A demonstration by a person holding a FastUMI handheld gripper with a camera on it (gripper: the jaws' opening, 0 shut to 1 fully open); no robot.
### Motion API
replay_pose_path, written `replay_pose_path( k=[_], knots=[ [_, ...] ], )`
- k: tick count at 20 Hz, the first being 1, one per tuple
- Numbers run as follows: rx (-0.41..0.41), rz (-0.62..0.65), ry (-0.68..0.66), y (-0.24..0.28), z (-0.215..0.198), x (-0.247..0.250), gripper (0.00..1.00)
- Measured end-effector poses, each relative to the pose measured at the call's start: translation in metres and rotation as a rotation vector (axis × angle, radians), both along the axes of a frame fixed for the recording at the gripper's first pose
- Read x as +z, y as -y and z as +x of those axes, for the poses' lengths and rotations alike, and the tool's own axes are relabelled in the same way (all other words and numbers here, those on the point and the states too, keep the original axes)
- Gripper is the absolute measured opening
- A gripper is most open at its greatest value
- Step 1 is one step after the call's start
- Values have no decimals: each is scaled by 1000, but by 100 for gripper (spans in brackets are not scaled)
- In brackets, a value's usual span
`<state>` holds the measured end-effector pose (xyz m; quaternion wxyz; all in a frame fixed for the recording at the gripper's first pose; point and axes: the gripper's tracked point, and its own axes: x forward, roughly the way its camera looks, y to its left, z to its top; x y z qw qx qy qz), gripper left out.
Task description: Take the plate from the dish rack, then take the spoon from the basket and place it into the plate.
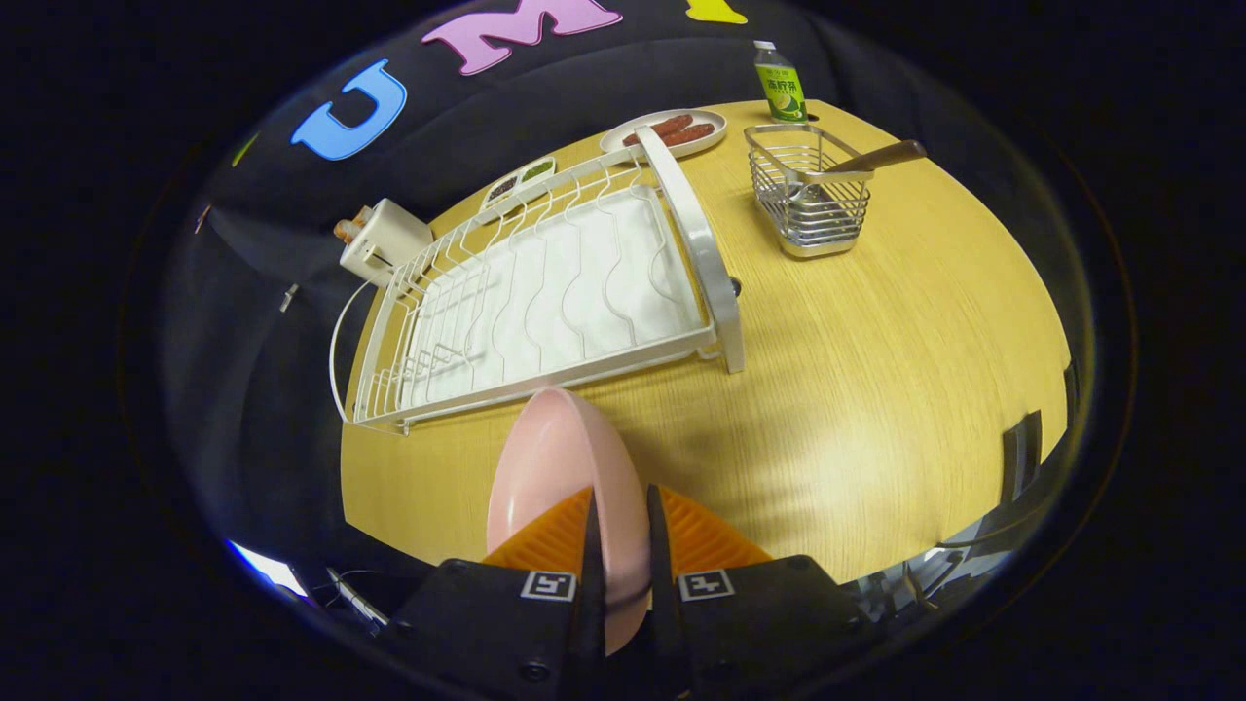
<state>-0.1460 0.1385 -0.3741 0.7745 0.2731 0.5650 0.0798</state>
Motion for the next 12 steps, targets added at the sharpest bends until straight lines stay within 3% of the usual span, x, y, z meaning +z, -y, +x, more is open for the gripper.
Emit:
replay_pose_path(
  k=[6,7,11,12],
  knots=[
    [45,-154,1,21,-6,-25,40],
    [51,-166,11,25,-5,-25,38],
    [38,-183,58,39,2,-17,55],
    [34,-188,83,43,5,-12,55]
  ],
)
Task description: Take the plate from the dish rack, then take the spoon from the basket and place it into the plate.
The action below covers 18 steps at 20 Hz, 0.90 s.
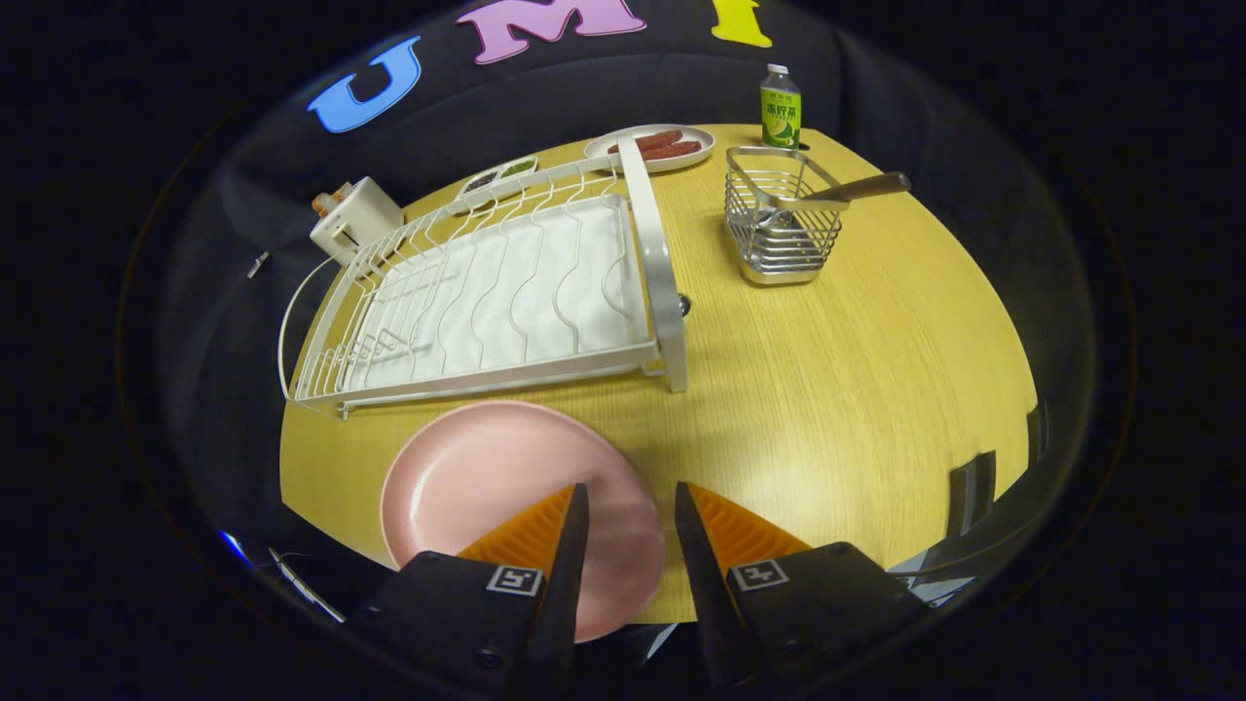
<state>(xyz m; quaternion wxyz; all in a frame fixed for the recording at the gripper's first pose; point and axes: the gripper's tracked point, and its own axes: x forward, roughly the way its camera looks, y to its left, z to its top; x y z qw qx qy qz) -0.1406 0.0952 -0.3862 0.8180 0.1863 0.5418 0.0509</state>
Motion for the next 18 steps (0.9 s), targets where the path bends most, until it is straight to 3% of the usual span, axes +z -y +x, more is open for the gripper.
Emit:
replay_pose_path(
  k=[4,9,14,18],
  knots=[
    [-15,-18,160,36,24,37,55],
    [-42,-166,366,122,75,81,55],
    [-82,-222,375,173,119,73,55],
    [-21,-234,362,182,143,49,52]
  ],
)
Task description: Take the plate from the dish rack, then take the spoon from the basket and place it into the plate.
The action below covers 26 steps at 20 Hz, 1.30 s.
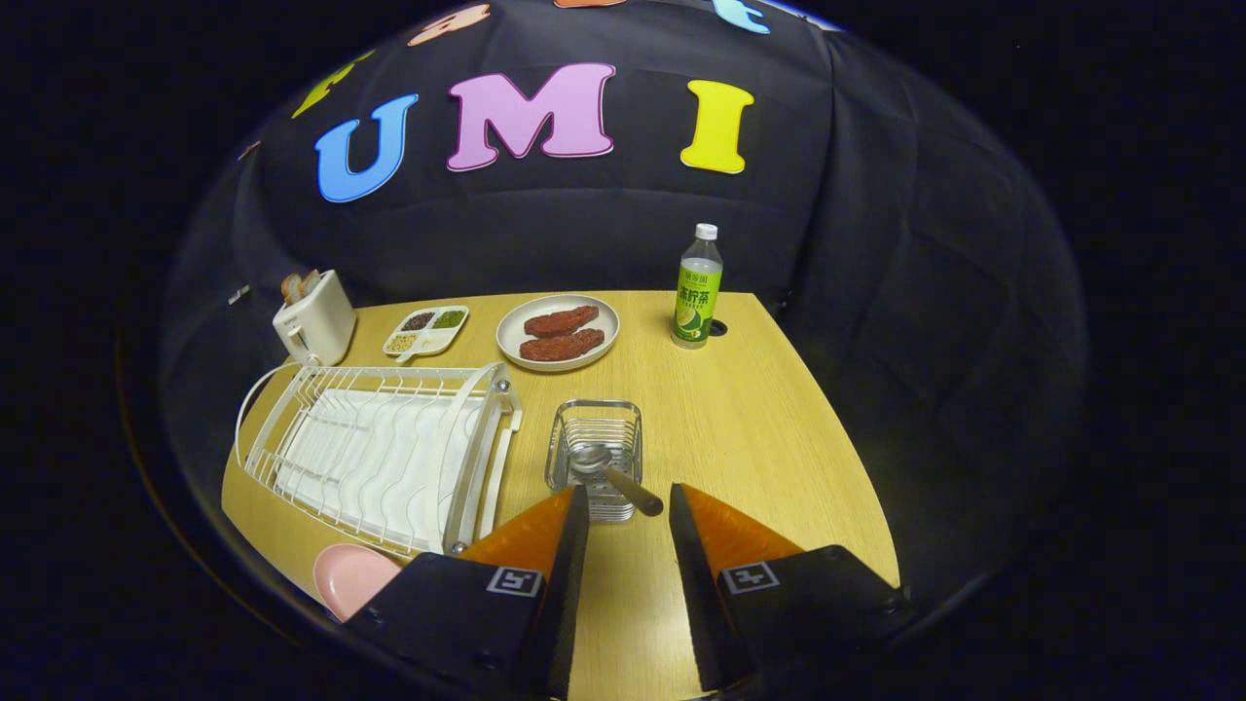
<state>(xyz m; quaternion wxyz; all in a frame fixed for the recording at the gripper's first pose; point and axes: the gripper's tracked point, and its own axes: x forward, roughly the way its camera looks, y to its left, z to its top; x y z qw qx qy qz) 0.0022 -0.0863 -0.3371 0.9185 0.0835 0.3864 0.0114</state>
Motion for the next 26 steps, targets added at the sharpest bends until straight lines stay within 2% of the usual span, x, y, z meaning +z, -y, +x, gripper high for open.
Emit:
replay_pose_path(
  k=[8,10,11,13,14,18,26],
  knots=[
    [153,-16,-31,-22,25,-35,51],
    [181,-24,-31,-30,27,-41,38],
    [205,-6,-38,-37,25,-43,37],
    [214,6,-23,-43,26,-42,30],
    [208,6,-21,-42,24,-42,21],
    [170,17,-33,-33,24,-42,13],
    [145,22,-7,-11,36,-15,12]
  ],
)
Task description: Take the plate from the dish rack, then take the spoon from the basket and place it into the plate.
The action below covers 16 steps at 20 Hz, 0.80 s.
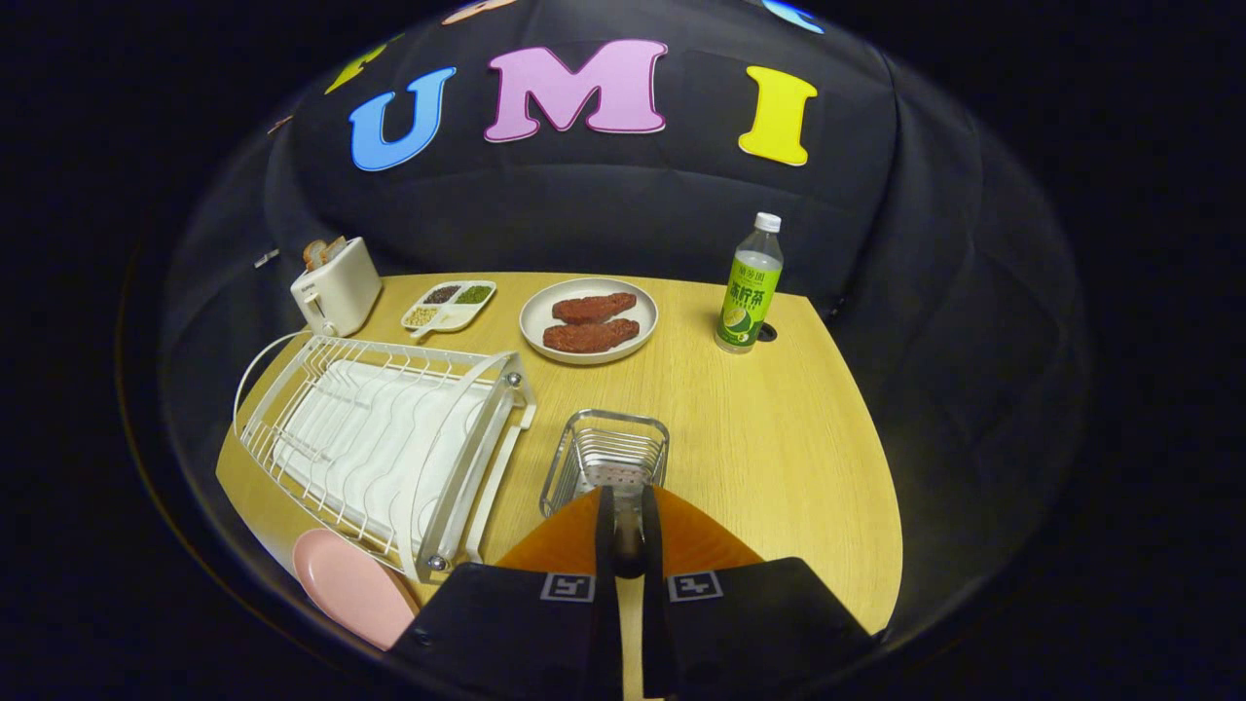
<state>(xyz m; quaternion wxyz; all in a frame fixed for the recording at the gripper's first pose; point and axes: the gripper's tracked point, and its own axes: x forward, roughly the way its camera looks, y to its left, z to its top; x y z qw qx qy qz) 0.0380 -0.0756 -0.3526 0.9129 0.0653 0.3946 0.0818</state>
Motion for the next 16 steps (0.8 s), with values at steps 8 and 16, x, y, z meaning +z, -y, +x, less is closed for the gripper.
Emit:
replay_pose_path(
  k=[8,16],
  knots=[
    [6,-31,80,-6,24,42,12],
    [24,9,186,-24,16,128,12]
  ],
)
